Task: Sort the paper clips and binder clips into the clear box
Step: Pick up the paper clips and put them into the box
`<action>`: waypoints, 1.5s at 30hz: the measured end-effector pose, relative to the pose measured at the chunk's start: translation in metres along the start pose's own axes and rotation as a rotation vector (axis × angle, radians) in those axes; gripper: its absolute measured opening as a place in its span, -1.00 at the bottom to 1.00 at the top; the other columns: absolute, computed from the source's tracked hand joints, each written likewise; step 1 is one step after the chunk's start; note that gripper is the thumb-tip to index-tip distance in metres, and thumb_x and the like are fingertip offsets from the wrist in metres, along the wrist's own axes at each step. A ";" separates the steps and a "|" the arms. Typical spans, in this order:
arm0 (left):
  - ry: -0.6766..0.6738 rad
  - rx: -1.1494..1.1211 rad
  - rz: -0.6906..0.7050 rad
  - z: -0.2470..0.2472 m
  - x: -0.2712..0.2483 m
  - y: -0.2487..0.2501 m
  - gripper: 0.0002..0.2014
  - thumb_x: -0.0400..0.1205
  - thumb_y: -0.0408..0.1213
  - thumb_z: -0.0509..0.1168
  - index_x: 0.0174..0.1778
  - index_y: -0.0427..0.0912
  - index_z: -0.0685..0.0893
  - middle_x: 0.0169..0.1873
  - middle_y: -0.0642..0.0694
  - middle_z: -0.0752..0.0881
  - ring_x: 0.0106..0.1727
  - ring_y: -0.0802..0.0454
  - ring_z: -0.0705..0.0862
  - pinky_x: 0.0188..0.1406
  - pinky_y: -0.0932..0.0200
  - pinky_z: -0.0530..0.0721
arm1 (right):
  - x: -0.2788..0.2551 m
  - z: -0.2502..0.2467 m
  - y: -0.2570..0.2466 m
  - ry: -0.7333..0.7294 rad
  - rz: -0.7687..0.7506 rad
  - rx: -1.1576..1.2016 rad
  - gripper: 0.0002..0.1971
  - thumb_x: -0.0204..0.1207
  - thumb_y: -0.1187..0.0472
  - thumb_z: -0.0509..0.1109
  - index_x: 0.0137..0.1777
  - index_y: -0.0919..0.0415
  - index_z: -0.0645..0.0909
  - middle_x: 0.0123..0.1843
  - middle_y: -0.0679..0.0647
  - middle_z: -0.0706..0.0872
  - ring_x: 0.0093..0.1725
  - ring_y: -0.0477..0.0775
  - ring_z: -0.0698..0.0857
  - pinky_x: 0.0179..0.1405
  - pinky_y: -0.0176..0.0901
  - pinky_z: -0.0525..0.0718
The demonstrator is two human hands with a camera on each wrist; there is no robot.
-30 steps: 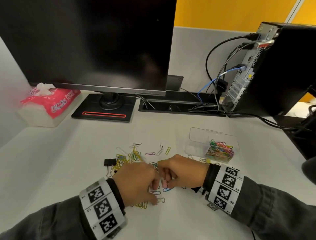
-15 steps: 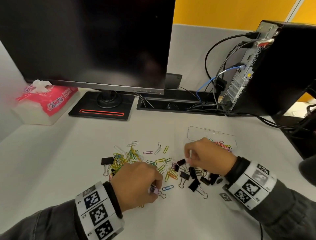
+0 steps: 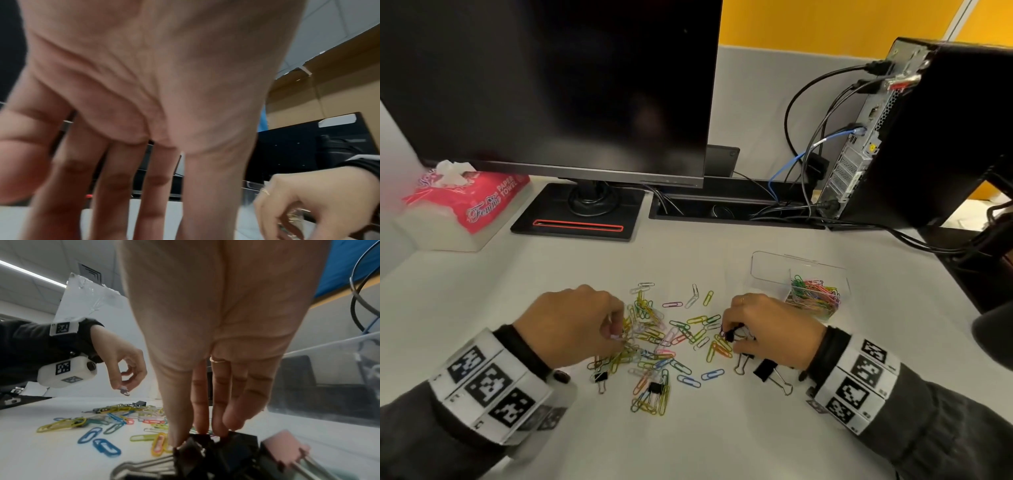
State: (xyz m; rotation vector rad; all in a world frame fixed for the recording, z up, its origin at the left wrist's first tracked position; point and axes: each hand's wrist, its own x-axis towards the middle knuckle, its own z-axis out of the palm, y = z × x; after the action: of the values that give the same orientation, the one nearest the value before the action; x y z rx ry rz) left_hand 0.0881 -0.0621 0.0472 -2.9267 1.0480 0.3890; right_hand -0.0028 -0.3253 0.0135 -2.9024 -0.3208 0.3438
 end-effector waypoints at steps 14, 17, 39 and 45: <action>-0.347 0.034 -0.129 0.007 0.004 -0.030 -0.82 0.39 -0.05 0.47 -0.19 0.12 0.61 -0.25 0.22 0.67 -0.21 0.20 0.67 -0.26 0.30 0.55 | -0.006 -0.001 0.015 -0.030 0.165 -0.013 -0.85 0.47 0.09 0.43 -0.07 0.16 0.65 0.00 -0.02 0.55 -0.06 0.03 0.60 -0.07 -0.11 0.64; -0.366 0.061 -0.116 0.009 0.005 -0.026 -0.78 0.40 -0.09 0.49 -0.15 0.12 0.58 -0.28 0.20 0.59 -0.23 0.19 0.57 -0.26 0.28 0.47 | -0.004 -0.008 0.011 -0.044 0.175 -0.057 -0.87 0.49 0.12 0.41 -0.05 0.15 0.65 0.04 -0.02 0.54 -0.04 0.02 0.60 -0.03 -0.14 0.65; -0.139 -0.038 0.009 0.023 0.037 0.002 -0.60 0.49 -0.02 0.44 0.19 0.00 0.54 -0.09 0.10 0.55 -0.05 0.06 0.57 -0.15 0.18 0.48 | 0.054 0.002 -0.040 -0.116 -0.056 0.108 -0.71 0.42 0.29 0.51 0.14 0.25 0.64 0.01 0.11 0.70 -0.18 -0.06 0.52 -0.27 -0.33 0.46; -0.205 -0.415 0.214 0.026 0.048 0.021 -0.62 0.47 -0.28 0.51 0.19 -0.13 0.64 -0.11 0.03 0.72 -0.17 0.10 0.70 -0.17 0.37 0.59 | 0.044 -0.007 -0.027 -0.106 -0.039 0.171 -0.79 0.38 0.30 0.52 0.02 0.25 0.68 -0.06 0.10 0.74 -0.28 -0.09 0.58 -0.33 -0.46 0.52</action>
State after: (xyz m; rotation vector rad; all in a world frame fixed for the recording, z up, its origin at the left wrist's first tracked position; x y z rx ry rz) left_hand 0.1042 -0.1060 0.0122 -3.0218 1.3982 1.0016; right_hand 0.0357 -0.2901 0.0175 -2.7125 -0.3459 0.4942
